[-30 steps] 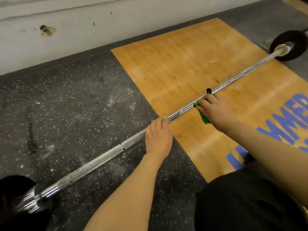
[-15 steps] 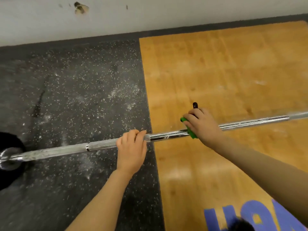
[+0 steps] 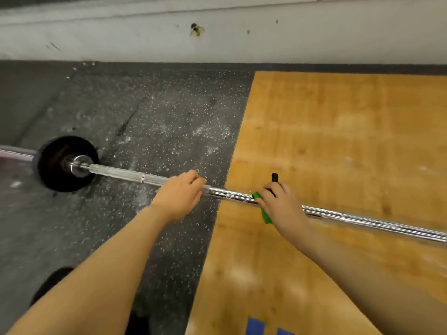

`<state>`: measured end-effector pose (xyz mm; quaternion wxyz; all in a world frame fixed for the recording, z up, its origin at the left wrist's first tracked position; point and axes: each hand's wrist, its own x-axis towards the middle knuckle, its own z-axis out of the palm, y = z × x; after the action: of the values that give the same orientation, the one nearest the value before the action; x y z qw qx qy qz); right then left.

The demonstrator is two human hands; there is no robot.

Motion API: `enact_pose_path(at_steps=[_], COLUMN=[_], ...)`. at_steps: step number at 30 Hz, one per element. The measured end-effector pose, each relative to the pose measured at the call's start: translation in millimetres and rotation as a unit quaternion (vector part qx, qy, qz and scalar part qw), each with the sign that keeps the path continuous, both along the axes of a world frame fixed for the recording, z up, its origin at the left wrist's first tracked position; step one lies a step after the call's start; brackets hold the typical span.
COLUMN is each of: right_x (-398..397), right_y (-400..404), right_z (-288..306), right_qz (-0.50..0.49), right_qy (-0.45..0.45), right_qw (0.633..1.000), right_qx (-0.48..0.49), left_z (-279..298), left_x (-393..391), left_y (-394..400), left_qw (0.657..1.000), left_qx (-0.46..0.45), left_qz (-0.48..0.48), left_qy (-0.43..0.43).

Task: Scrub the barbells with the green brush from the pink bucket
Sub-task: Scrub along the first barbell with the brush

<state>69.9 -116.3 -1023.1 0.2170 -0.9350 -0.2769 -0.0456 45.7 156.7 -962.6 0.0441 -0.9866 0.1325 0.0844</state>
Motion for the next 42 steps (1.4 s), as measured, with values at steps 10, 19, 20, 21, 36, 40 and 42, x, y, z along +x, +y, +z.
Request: enact_pose_path(at_steps=[10, 19, 20, 21, 36, 40, 42], right_x=[17, 25, 23, 22, -16, -17, -17], right_y=[23, 35, 37, 40, 121, 114, 104], right_z=[49, 46, 46, 46, -2, -15, -19], right_qz=[-0.033, 0.032, 0.035, 0.034, -0.108, -0.137, -0.143], right_qy=[0.018, 0.028, 0.039, 0.053, 0.044, -0.015, -0.024], right_qw=[0.996, 0.999, 0.998, 0.998, 0.993, 0.989, 0.987], right_qx=[0.077, -0.011, -0.022, -0.031, -0.010, -0.053, -0.066], left_z=[49, -17, -22, -27, -81, -87, -89], left_x=[41, 20, 21, 20, 0, 1, 1], left_y=[-10, 23, 26, 26, 20, 24, 22], left_qw=[0.997, 0.993, 0.991, 0.990, 0.966, 0.960, 0.958], left_qx=[-0.034, -0.088, -0.096, -0.104, -0.218, -0.228, -0.233], left_qz=[0.018, 0.018, 0.019, 0.019, -0.001, -0.012, -0.008], left_qy=[-0.068, -0.079, -0.088, -0.094, -0.140, -0.164, -0.169])
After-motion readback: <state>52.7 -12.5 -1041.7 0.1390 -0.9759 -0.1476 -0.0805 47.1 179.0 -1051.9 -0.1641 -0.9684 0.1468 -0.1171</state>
